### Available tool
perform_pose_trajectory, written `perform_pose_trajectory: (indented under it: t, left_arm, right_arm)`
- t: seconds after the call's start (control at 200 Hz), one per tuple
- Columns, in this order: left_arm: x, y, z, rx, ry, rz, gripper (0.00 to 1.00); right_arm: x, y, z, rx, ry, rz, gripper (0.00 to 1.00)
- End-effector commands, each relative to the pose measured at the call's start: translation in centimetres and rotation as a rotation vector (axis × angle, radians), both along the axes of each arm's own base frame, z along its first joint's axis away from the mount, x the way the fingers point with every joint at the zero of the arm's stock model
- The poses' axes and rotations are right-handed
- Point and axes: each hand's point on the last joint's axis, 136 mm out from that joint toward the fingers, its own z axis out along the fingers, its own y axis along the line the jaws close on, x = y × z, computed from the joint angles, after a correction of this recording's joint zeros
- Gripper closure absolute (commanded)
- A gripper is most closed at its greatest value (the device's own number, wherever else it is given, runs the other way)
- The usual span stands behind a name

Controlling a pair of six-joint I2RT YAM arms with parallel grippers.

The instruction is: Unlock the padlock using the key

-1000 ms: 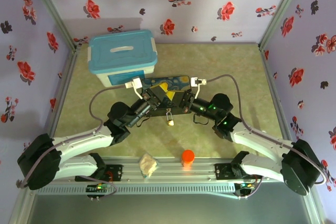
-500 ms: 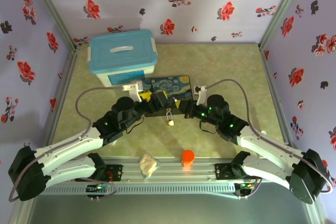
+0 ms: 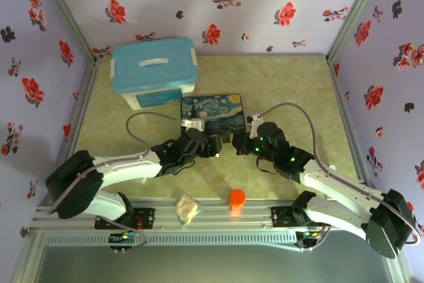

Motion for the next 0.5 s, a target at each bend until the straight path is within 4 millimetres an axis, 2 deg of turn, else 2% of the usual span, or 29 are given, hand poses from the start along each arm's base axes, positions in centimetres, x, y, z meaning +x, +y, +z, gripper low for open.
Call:
perform_pose_trajectory:
  t: [0.0,0.155,0.23,0.38,0.495]
  left_arm:
    - [-0.2,0.7,-2.4,0.071,0.030,0.030,0.17]
    - [-0.4,0.5,-2.6,0.066,0.005,0.034,0.19]
    - [-0.4,0.0,-3.5,0.075,0.014,0.017,0.20]
    - [-0.6,-1.8,-5.3,0.041,0.050,-0.024,0.27]
    - [-0.7,-1.9,-6.2,0.070,0.064,-0.025,0.30]
  right_arm:
    - [-0.1,-1.3,-0.8,-0.054,-0.018,-0.029,1.00]
    - [-0.3,-1.6,-1.5,-0.059,-0.005,-0.036,1.00]
    - [-0.3,-1.6,-1.8,-0.062,0.001,-0.035,1.00]
    - [-0.3,-1.4,-2.1,-0.069,0.010,-0.027,1.00]
    - [-0.5,-1.5,-2.1,-0.069,0.013,-0.027,1.00]
